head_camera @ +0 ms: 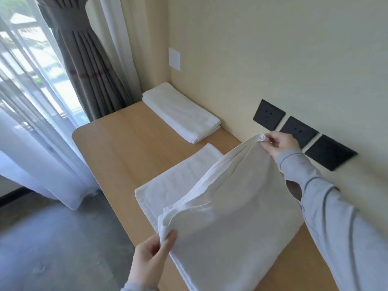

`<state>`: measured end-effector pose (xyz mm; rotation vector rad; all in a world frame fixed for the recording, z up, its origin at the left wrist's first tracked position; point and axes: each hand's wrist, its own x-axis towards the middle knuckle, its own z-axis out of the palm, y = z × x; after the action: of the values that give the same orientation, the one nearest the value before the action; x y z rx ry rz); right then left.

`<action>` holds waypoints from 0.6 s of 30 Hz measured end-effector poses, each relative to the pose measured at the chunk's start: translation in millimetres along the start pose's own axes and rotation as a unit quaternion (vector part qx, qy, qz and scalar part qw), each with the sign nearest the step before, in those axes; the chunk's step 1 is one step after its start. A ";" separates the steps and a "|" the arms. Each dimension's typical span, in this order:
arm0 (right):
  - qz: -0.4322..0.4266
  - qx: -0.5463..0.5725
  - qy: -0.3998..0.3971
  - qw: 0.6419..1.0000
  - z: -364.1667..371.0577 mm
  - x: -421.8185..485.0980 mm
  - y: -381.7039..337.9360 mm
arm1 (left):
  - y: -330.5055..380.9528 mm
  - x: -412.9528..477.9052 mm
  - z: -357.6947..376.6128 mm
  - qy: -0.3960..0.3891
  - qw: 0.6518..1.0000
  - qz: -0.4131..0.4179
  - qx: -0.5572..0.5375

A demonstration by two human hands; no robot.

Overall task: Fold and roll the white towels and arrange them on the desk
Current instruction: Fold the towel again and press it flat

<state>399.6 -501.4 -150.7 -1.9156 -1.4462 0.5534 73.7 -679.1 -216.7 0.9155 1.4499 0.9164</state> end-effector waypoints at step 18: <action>0.110 -0.110 -0.129 0.979 217.8 98.0 13.9 | -77.6 154.0 -37.3 0.180 0.940 -0.162 -0.240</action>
<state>290.2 -355.1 -305.1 -2.2644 -1.5145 0.7984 23.8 -569.9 -346.0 0.1422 1.5224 1.1531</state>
